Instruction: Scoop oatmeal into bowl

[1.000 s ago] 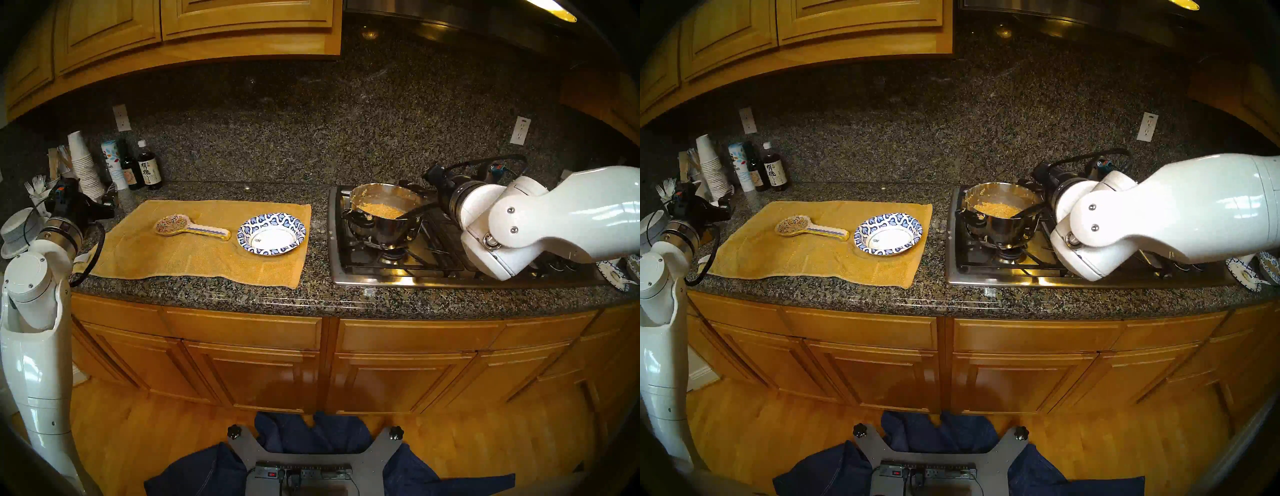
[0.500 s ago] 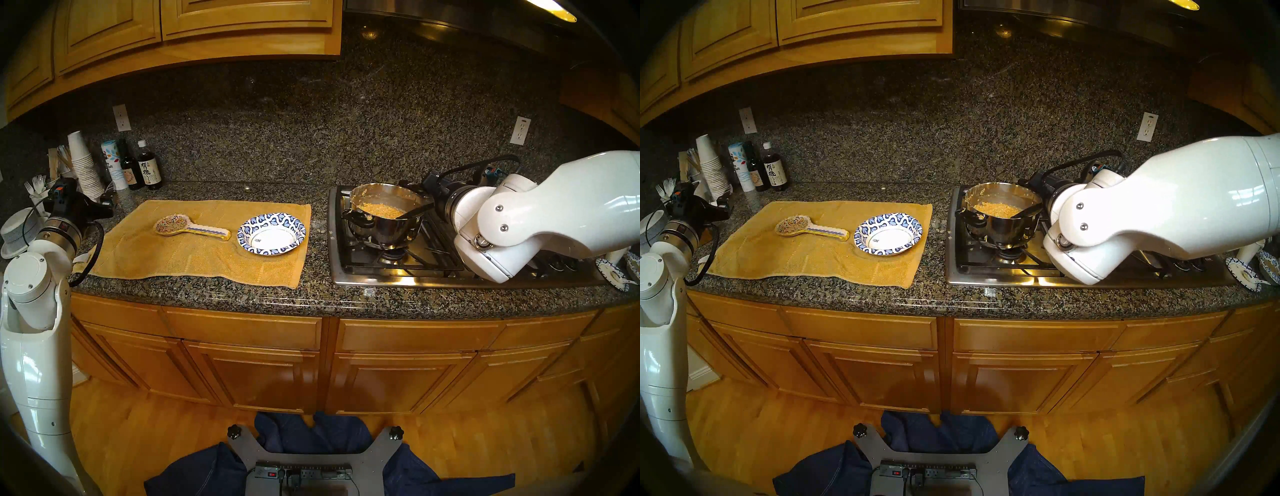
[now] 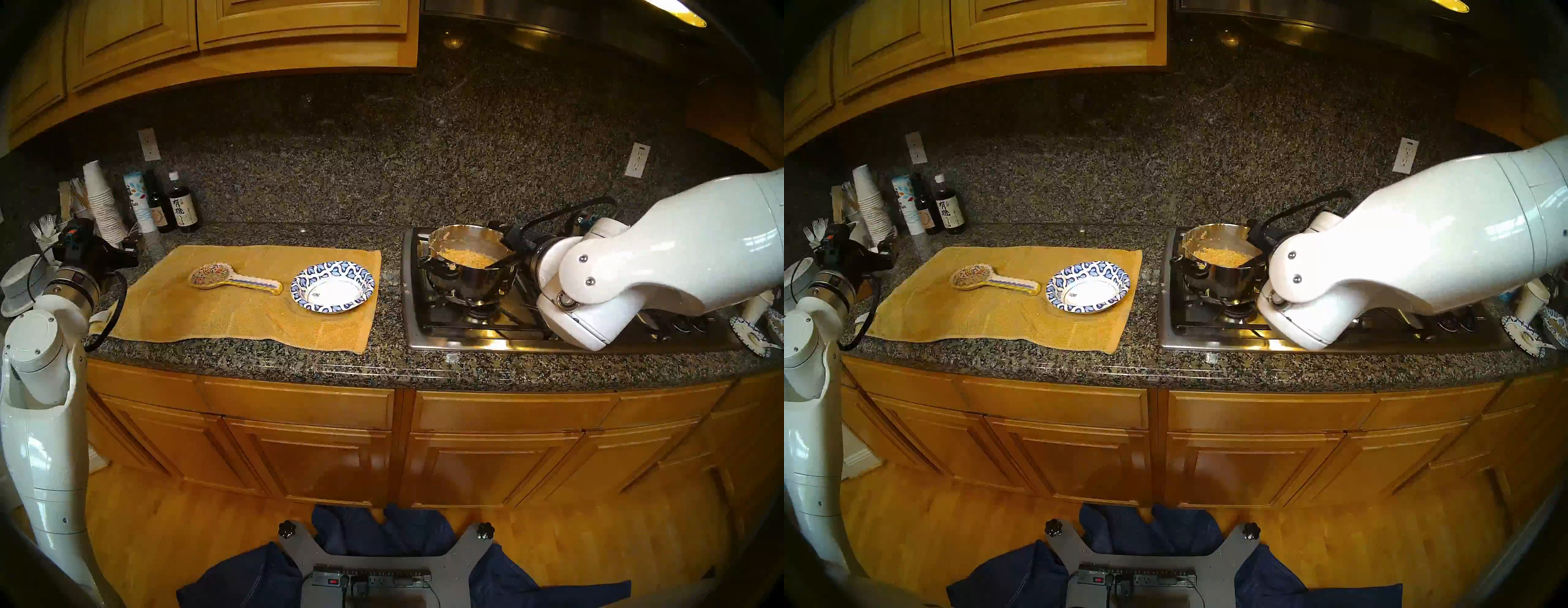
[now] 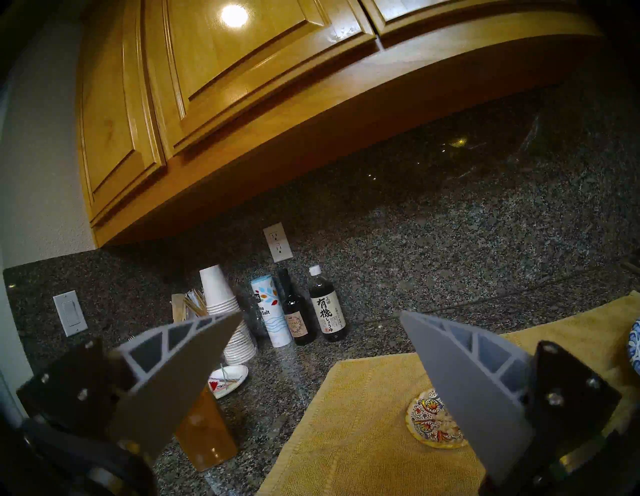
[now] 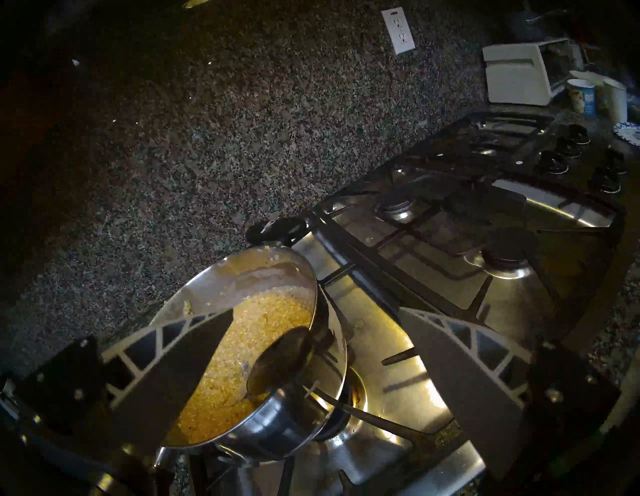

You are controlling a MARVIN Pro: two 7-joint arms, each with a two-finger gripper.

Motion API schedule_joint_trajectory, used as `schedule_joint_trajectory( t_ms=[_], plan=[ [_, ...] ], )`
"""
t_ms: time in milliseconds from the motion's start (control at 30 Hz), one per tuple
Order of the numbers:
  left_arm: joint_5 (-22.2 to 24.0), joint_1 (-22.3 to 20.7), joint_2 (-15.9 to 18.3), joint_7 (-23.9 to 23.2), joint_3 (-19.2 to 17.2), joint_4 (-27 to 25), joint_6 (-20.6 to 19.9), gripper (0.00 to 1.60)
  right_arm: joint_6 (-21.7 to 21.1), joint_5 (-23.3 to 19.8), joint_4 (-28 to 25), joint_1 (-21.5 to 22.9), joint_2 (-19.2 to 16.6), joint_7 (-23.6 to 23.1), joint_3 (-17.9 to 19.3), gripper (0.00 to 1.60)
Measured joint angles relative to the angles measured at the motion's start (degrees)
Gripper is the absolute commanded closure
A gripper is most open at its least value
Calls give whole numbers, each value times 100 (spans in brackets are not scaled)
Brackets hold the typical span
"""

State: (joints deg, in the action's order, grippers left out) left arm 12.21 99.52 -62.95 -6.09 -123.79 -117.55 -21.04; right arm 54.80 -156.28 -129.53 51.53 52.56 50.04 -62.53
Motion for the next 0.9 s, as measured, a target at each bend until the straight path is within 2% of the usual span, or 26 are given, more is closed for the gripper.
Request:
schedule_joint_trajectory(
  t_ms=[400, 900],
  plan=[
    [15, 9, 5, 22, 1, -1, 4, 0, 0, -264, -3, -156, 244, -1, 102, 0],
    [37, 21, 16, 42, 2, -2, 5, 0, 0, -377, 172, -360, 508, -2, 139, 0]
  ],
)
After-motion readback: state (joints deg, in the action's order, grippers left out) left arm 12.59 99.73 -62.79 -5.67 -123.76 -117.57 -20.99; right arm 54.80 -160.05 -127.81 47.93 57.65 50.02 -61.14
